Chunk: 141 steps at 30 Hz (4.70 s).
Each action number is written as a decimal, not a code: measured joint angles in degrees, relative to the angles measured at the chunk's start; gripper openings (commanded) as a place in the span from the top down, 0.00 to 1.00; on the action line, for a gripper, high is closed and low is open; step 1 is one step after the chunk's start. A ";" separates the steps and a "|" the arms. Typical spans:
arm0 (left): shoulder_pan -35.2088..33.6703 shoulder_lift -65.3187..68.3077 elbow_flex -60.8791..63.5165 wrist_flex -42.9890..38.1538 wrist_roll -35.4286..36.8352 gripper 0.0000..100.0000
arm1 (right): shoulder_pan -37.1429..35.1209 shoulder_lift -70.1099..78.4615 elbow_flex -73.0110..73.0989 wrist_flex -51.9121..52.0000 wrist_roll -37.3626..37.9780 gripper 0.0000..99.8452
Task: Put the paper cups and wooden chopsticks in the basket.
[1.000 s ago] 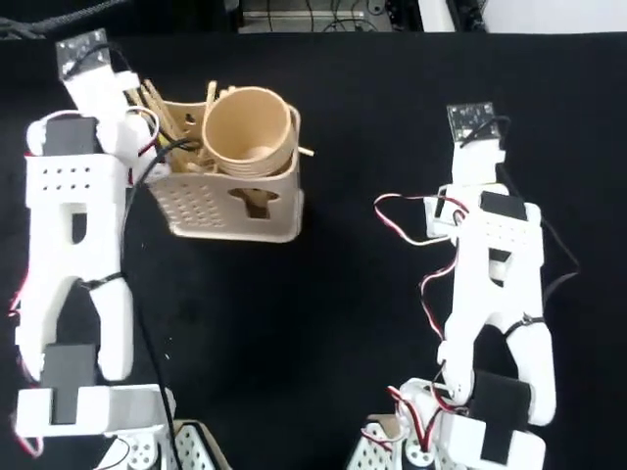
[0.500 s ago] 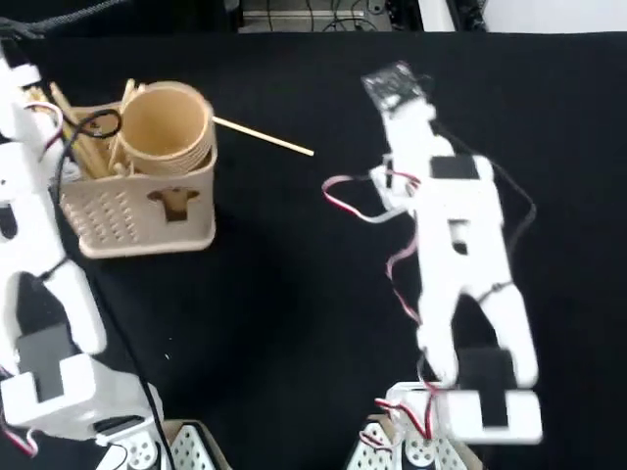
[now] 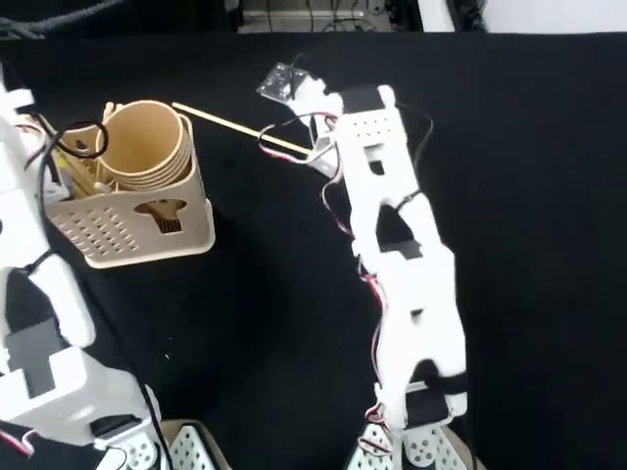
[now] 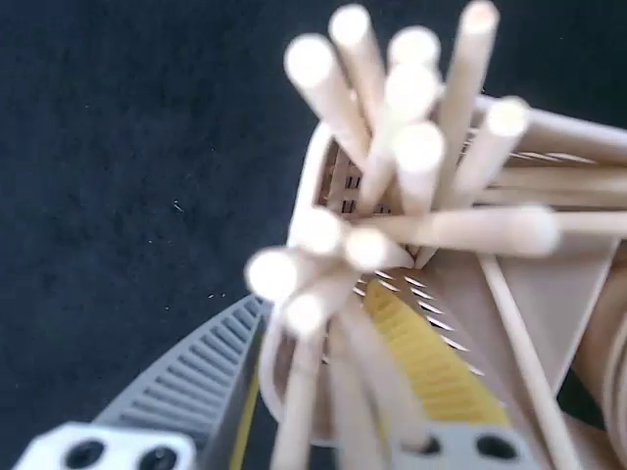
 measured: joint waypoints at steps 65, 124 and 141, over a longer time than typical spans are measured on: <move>-5.54 -11.16 2.02 0.09 -0.09 0.81 | -21.36 6.86 -11.25 -11.16 -13.01 0.74; -5.36 -11.16 5.89 0.18 -0.09 0.81 | -13.63 31.82 -40.26 -8.79 -21.10 0.65; -5.36 -10.73 6.33 0.09 -0.09 0.81 | -13.71 34.29 -40.26 -18.37 -27.60 0.65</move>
